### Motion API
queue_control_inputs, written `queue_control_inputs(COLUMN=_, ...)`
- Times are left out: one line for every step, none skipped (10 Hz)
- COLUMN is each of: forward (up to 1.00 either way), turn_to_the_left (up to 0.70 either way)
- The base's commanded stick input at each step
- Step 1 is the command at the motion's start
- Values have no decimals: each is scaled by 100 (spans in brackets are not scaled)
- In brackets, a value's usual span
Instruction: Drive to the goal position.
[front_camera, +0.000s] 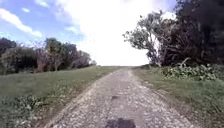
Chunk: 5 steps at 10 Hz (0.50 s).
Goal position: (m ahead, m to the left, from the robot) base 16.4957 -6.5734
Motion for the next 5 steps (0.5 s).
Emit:
queue_control_inputs(forward=70, turn_to_the_left=1)
queue_control_inputs(forward=70, turn_to_the_left=1)
queue_control_inputs(forward=70, turn_to_the_left=1)
queue_control_inputs(forward=70, turn_to_the_left=1)
queue_control_inputs(forward=70, turn_to_the_left=1)
